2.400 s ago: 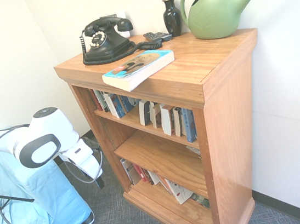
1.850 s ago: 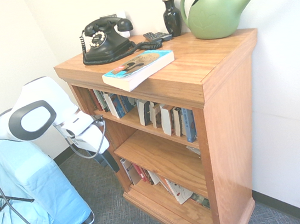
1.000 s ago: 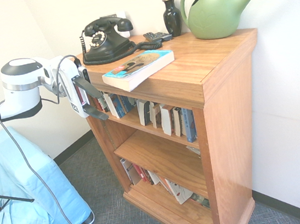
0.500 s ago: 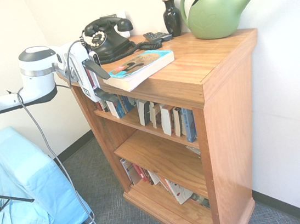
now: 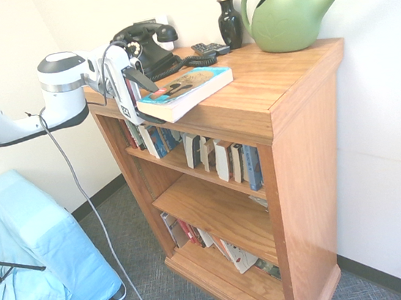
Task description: Organize the shelf
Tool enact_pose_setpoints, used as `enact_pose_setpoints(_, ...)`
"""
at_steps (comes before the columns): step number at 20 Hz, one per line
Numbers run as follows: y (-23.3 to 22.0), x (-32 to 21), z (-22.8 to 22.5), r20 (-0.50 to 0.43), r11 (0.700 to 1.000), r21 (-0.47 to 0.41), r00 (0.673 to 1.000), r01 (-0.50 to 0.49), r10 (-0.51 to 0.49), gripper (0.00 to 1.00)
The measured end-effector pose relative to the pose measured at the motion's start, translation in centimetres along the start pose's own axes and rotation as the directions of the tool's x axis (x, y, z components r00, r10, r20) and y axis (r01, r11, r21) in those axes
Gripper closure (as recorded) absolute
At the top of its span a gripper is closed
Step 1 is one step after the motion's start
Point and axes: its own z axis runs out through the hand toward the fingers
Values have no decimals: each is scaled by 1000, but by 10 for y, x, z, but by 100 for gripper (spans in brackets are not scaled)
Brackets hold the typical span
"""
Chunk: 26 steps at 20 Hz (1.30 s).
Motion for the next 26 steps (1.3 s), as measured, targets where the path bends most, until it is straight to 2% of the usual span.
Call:
enact_pose_setpoints(1,-1,0,1,1,1000,-2,1000,3,-3,0)
enact_pose_setpoints(2,-2,0,2,2,1000,-4,1000,6,-6,100)
enact_pose_setpoints(18,-12,-8,14,13,995,-5,995,96,-96,100)
enact_pose_setpoints(26,-8,-3,12,-3,996,21,996,87,-87,100)
